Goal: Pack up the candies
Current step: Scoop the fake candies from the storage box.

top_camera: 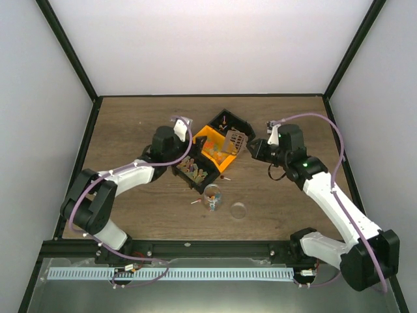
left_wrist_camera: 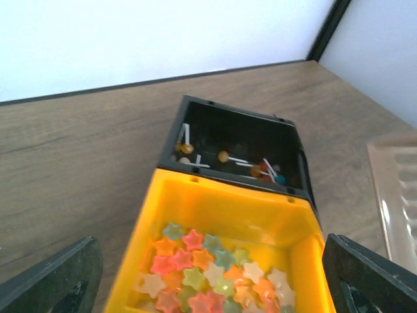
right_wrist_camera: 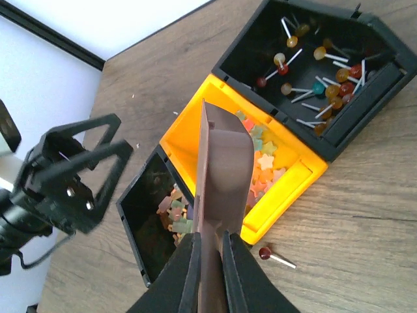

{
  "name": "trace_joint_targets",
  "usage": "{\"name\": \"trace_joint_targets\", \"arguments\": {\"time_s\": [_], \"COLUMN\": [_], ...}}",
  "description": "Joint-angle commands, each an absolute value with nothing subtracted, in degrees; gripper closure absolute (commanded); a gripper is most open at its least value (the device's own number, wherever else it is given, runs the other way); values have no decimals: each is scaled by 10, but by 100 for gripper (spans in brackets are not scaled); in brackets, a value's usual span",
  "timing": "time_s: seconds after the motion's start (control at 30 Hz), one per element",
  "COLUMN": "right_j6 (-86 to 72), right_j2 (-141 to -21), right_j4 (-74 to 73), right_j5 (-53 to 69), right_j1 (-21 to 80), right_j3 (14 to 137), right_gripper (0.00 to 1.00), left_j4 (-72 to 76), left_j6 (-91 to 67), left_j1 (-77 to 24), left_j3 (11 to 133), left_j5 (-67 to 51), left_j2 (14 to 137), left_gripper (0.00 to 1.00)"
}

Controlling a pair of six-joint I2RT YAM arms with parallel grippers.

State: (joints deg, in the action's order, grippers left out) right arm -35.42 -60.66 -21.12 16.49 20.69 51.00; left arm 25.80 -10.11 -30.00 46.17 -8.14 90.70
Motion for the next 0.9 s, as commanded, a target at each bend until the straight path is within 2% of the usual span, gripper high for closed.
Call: {"name": "trace_joint_targets", "arguments": {"time_s": [0.0,0.13,0.2,0.43,0.67,0.87], "right_j6": [-374,-401,-416,-477,-518,-519], "right_j2": [-616,-669,-698,-781,-785,-802], "right_j4": [-188,-242,-273,-366,-354,-322], "right_j5": [190,149,111,39,43,60], "right_j1": [203,213,226,250,270,275], "right_j3": [548,602,628,719,706,680], "right_gripper": [99,99,99,99,99,99], "left_j4": [197,216,220,227,239,246], "left_j6": [-62,-70,-71,-68,-68,-68], "left_j1": [-267,-258,-257,-257,-255,-255], "left_j3": [485,457,445,414,392,397], "left_j5": [-97,-91,-87,-60,-64,-86], "left_j2": [908,901,899,889,900,928], "left_gripper": [11,29,34,34,36,50]}}
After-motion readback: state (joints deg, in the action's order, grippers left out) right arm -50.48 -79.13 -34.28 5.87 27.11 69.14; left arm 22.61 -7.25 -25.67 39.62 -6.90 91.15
